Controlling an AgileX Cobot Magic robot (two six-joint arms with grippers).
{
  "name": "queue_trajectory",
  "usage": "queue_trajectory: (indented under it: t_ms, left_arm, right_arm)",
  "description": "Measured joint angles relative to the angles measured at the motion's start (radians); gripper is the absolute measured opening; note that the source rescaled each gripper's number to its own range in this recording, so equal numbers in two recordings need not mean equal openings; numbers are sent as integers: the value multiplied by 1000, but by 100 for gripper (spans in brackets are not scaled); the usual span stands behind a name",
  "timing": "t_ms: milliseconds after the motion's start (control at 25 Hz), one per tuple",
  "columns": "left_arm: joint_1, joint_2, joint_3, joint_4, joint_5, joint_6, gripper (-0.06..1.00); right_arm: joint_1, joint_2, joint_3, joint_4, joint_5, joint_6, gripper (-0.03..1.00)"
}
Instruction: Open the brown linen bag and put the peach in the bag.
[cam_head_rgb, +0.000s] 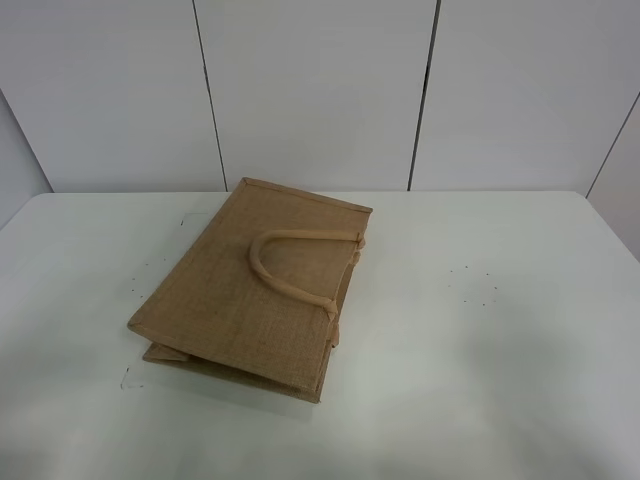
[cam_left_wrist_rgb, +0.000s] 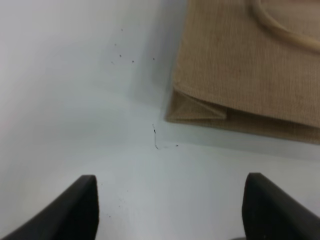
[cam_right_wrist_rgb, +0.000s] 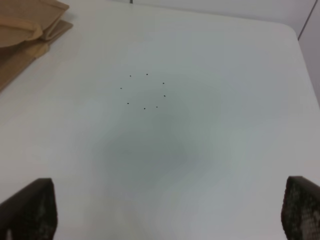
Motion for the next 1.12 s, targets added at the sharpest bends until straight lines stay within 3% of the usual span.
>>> queue_trajectory:
  t_ms: [1120]
  left_arm:
    - [0, 0, 0, 19, 0, -26, 83]
  right_arm:
    - [0, 0, 0, 3, 0, 0, 100]
